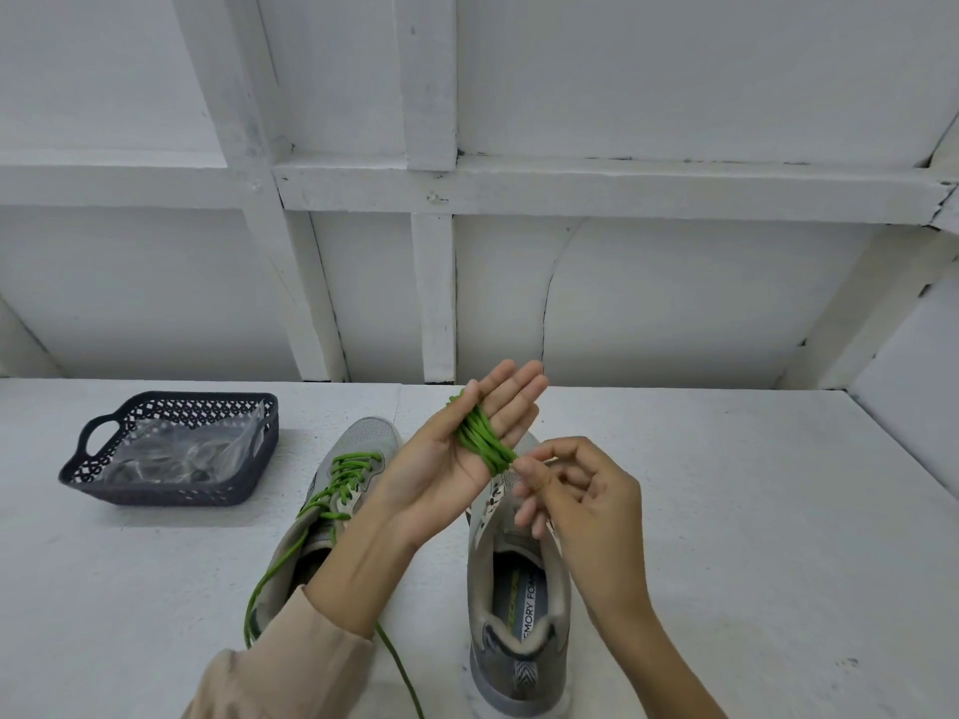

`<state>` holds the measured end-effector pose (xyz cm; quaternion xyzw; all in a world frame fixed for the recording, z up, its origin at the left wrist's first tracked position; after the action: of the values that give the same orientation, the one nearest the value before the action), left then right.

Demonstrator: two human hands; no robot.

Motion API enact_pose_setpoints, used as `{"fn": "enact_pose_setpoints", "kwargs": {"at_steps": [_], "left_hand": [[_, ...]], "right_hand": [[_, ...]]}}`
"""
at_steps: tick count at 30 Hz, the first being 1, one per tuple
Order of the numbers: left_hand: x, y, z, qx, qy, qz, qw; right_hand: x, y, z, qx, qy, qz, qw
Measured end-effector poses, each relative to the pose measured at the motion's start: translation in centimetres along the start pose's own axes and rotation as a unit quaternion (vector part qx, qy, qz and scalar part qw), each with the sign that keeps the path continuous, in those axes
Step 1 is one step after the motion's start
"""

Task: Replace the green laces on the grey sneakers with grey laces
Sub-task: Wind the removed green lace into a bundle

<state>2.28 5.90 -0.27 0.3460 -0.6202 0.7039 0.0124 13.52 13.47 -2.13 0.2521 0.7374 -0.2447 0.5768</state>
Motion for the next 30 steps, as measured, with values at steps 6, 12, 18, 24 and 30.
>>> {"fn": "enact_pose_setpoints", "kwargs": {"at_steps": [6,12,18,24,30], "left_hand": [[-0.2,-0.6,0.5,-0.002,0.008,0.013,1.0],[-0.6,-1.0,0.9,0.005,0.01,-0.051,0.999],[-1.4,-0.2,0.9,0.013,0.011,-0.09,0.996],[-1.6,0.3,0.7,0.028,-0.015,-0.129,0.991],[-1.7,0.7,0.7,0.05,-0.015,-0.168,0.984]], "right_hand": [[-1.0,-0.3,-0.7,0.068,0.25,0.231,0.938],[-0.6,-0.7,-1.0,0.087,0.254,0.255,0.929],[0.5,-1.1,-0.3,0.057,0.219,0.272,0.935],[0.8,-1.5,0.4,-0.005,0.175,0.255,0.951],[1.0,-1.4,-0.3,0.002,0.127,0.267,0.955]]}}
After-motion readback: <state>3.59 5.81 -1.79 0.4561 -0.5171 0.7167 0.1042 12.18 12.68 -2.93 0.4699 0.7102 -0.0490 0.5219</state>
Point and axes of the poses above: each hand's wrist, its own z-axis away from the middle knuckle, its own y-axis out of the back of the hand, x = y × z, the point moved 2 cm from there along -z, towards the middle knuckle, and after that the axes turned 1 degree about z, right-handed, at the moved point
